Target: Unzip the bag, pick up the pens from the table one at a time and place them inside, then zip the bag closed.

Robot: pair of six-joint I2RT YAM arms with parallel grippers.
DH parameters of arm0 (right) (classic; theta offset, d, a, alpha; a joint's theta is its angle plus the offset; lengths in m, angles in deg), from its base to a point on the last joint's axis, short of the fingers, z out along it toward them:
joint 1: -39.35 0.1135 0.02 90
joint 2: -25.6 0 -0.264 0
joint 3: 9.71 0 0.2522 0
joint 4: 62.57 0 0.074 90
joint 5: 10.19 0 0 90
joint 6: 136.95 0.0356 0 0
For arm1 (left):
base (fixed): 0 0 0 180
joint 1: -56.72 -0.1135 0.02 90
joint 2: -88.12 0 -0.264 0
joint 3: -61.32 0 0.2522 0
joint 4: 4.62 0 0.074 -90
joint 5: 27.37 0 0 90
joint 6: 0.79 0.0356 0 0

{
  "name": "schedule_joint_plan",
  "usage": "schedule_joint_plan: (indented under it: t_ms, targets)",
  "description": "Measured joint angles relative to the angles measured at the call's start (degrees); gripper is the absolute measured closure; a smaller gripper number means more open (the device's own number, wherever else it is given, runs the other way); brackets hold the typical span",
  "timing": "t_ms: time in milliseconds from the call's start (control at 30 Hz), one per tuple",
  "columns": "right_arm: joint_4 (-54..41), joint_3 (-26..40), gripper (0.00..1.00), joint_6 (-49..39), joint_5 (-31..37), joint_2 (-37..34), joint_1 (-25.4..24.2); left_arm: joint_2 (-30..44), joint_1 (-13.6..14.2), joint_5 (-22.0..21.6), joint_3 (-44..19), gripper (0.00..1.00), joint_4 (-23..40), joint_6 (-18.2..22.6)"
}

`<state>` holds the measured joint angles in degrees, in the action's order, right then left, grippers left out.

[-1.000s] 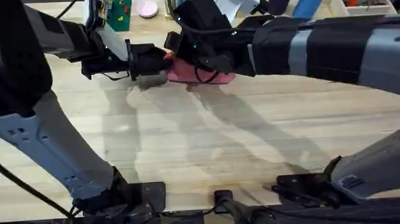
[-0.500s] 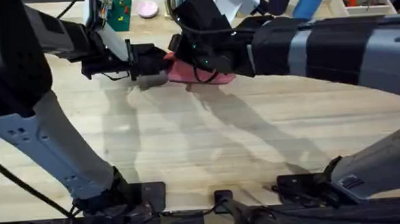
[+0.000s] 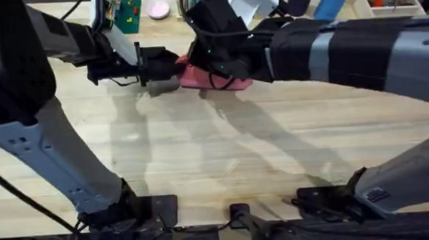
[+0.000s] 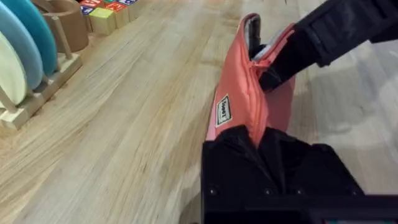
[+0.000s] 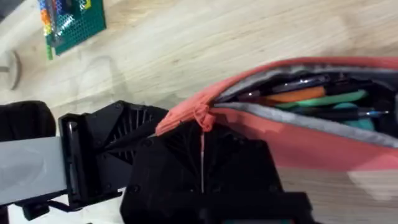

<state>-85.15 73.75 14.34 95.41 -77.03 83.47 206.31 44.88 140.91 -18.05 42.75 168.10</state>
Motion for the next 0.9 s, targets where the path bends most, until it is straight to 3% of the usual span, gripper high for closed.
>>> schedule_joint_plan:
  t_ms: [500,900]
  targets:
    - [-0.09,0.00,0.969,-2.93,-0.05,0.02,-0.42,0.00,0.00,0.01,0.00,0.959,-0.02,-0.01]
    - [-1.90,-0.07,0.969,-9.14,-1.64,4.14,-4.84,0.00,0.02,0.17,0.00,0.959,-0.22,0.00]
